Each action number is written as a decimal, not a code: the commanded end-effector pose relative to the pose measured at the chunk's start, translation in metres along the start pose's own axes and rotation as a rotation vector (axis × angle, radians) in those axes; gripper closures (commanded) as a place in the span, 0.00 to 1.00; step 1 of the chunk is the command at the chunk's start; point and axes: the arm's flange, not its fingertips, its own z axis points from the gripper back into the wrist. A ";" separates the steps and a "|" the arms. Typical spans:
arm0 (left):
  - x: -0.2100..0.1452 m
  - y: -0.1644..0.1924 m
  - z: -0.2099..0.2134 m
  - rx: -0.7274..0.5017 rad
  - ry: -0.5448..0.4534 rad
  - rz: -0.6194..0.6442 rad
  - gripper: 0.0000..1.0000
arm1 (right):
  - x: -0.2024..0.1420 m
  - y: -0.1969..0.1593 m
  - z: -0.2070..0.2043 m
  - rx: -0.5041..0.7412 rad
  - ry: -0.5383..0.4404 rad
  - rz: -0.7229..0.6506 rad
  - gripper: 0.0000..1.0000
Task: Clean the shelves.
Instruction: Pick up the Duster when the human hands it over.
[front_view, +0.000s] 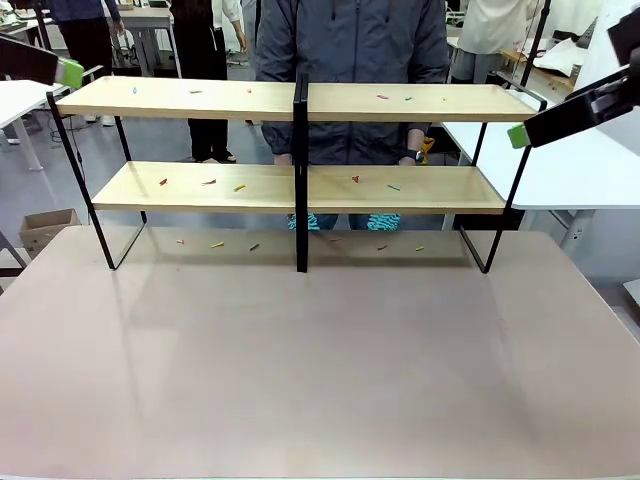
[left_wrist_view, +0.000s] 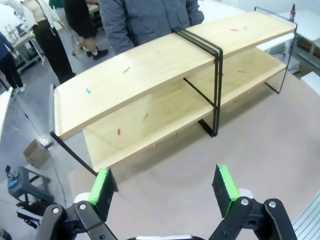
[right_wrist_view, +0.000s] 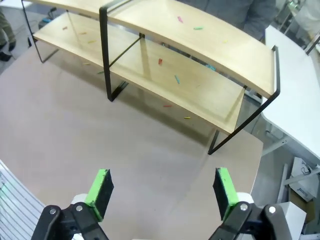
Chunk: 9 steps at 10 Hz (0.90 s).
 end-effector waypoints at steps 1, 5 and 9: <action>0.002 0.001 0.015 0.009 -0.024 -0.001 0.00 | -0.001 -0.001 -0.016 0.007 0.045 -0.021 0.00; 0.014 -0.009 0.001 -0.010 -0.033 0.102 0.00 | 0.002 0.001 -0.021 0.029 0.006 -0.067 0.00; 0.023 -0.020 -0.024 -0.024 0.030 0.244 0.00 | 0.002 -0.005 -0.022 0.043 0.007 -0.059 0.00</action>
